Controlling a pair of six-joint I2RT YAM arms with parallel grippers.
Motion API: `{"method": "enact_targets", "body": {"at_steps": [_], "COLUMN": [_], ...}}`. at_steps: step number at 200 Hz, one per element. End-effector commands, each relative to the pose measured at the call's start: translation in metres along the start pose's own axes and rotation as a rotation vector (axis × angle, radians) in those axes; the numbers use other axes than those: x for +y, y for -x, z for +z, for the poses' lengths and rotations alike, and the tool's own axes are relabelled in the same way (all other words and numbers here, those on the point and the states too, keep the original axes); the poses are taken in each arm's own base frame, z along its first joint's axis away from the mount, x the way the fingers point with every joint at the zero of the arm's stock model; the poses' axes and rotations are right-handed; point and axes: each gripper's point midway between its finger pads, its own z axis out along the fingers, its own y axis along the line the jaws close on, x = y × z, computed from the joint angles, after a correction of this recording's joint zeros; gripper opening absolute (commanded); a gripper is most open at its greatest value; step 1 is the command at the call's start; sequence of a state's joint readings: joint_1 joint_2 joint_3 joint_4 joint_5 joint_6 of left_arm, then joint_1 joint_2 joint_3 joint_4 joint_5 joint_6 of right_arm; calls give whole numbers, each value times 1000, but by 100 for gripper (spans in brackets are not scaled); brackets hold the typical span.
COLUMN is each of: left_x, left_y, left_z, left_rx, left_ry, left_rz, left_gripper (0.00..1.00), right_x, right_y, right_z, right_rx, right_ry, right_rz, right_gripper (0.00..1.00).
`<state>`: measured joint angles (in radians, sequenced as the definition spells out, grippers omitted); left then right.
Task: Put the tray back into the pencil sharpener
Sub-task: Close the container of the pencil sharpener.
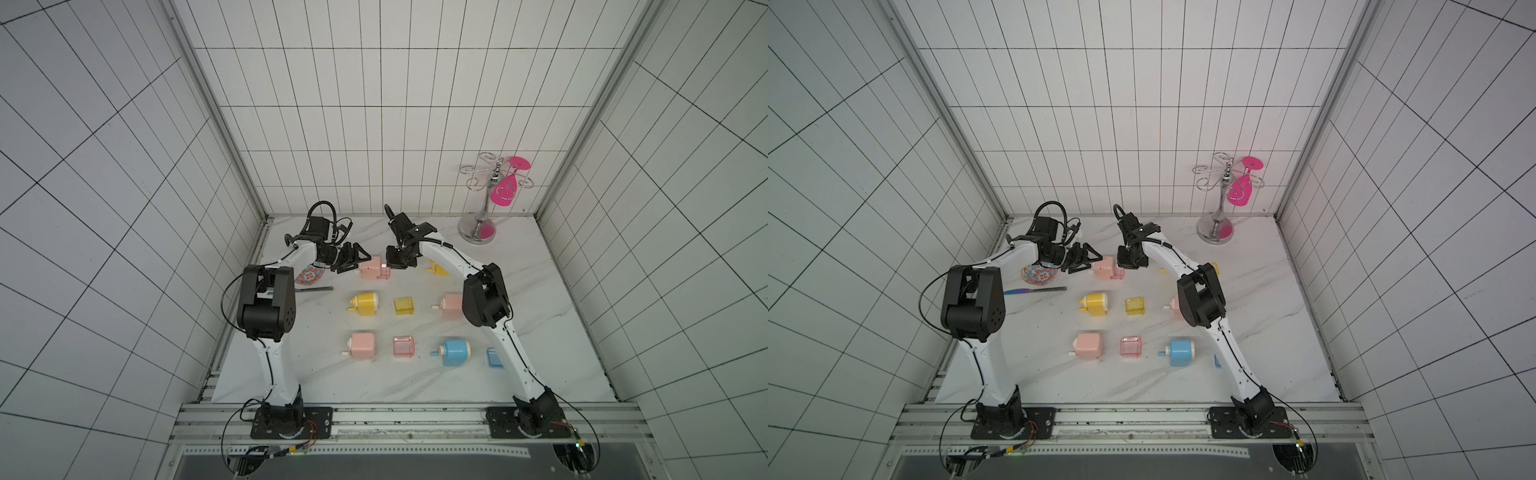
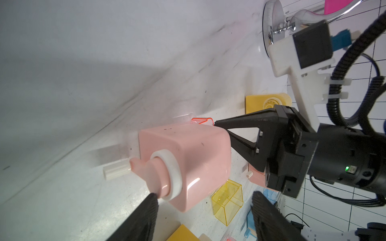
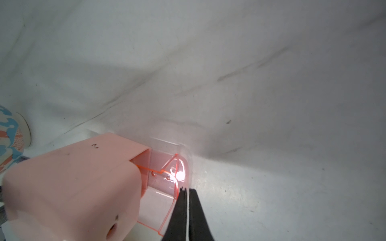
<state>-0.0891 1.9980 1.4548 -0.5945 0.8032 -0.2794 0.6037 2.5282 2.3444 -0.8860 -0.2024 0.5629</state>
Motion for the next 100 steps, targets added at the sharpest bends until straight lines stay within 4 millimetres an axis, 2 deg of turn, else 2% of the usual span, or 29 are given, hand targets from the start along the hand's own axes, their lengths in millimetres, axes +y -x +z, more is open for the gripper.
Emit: {"method": "enact_targets", "body": {"at_steps": [1, 65, 100], "left_x": [4, 3, 3], "left_y": [-2, -3, -5], "left_z": [8, 8, 9], "left_rx": [10, 13, 16], "left_ry": [-14, -18, -18], "left_rz": [13, 15, 14], "left_gripper": [74, 74, 74], "right_x": [5, -3, 8], "right_y": [-5, -13, -17], "right_z": [2, 2, 3], "right_rx": [21, 39, 50], "right_ry": [12, -11, 32], "right_rz": [25, 46, 43], "right_gripper": [8, 8, 8]}}
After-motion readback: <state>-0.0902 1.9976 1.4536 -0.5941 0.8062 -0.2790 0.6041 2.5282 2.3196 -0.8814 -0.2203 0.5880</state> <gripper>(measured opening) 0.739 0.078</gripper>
